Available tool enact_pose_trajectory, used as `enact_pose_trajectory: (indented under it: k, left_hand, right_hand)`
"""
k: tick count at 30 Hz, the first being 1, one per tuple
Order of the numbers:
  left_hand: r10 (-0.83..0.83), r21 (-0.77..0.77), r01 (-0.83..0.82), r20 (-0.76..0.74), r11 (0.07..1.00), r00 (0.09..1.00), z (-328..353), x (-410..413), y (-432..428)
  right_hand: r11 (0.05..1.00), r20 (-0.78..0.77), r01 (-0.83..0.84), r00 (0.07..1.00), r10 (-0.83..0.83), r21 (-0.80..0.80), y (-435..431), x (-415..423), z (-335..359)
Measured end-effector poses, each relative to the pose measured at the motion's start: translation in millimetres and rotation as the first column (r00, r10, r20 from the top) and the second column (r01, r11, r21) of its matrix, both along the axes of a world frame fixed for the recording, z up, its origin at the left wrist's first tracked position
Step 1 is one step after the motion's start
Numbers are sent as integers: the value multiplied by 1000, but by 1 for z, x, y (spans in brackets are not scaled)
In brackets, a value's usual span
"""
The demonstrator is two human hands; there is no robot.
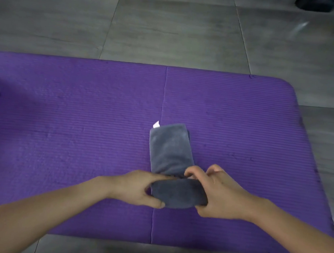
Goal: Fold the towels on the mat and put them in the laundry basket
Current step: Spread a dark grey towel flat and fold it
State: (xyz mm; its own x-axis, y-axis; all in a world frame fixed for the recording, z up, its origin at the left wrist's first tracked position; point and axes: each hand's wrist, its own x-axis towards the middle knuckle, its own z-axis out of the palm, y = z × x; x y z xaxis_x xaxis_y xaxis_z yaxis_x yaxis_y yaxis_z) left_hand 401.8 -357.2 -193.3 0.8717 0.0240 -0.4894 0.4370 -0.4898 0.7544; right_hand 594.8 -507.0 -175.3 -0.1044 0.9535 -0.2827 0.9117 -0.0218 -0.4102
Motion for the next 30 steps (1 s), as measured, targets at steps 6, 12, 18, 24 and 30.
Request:
enact_pose_trajectory:
  k: [6,12,18,24,30]
  left_hand:
    - [673,-419,-652,-122,631,730,0,3,13]
    - [881,-403,-848,-175,344,440,-7,20,10]
    - [910,-288,-930,-275,229,309,-10,29,10]
    - [861,-367,-930,-460,38,217,-4,46,23]
    - [865,-270,-958,-499,-98,52,-7,78,60]
  right_hand:
    - [882,-533,387,703,-470,-268,46,23,4]
    - [787,-584,526,544,-602,-321,95,25,-18]
    - [675,-279,687,615,-737,-269,91,19,-31]
    - [356,-344,611,144,-928,-707,80,14,-23]
    - [86,-227,476,-247,-942,-875,108,22,-17]
